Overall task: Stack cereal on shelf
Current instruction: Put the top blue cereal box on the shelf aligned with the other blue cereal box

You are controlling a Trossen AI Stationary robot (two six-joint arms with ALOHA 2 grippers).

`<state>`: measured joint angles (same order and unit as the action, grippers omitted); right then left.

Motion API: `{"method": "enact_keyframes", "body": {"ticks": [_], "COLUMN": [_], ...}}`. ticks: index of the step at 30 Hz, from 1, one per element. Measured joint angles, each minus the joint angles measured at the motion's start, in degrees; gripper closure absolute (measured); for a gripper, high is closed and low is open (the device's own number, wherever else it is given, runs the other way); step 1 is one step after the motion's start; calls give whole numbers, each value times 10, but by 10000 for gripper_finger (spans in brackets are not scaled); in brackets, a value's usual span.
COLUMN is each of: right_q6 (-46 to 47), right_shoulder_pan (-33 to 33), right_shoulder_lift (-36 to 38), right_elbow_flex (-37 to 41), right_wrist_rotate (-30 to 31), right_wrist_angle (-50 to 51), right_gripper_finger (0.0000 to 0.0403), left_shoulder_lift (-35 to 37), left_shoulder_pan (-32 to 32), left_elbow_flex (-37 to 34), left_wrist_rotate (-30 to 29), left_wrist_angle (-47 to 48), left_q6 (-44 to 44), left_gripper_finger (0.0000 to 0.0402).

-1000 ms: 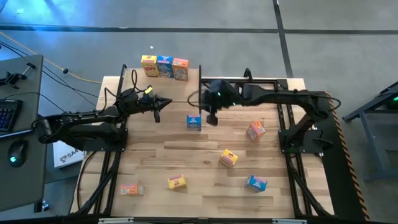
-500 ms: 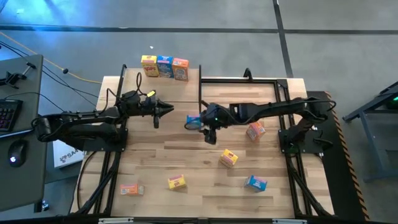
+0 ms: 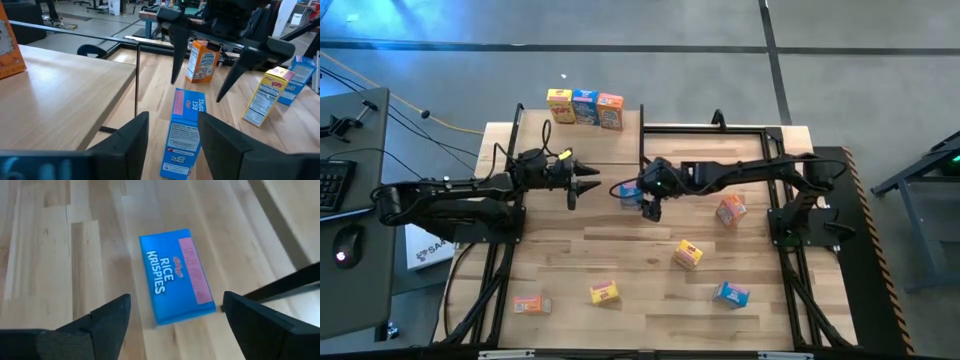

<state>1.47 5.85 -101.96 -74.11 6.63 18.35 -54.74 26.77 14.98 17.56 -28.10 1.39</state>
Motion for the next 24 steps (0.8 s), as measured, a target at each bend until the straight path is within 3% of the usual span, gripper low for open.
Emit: {"method": "enact_keyframes", "body": {"ticks": [10, 17, 24], "right_q6": [-2, 0, -4], "right_shoulder_pan": [13, 8, 7], "right_shoulder_lift": [-37, -40, -40], "right_elbow_flex": [0, 0, 0], "right_wrist_rotate": [-35, -40, -65], "right_wrist_angle": [-11, -33, -52], "right_gripper_finger": [104, 176, 234], "left_shoulder_lift": [0, 0, 0], "left_shoulder_pan": [-2, -19, -60], "left_elbow_flex": [0, 0, 49], "left_wrist_rotate": [4, 14, 9], "left_wrist_angle": [0, 9, 108], "left_q6": [19, 31, 41], "left_gripper_finger": [234, 234, 223]}}
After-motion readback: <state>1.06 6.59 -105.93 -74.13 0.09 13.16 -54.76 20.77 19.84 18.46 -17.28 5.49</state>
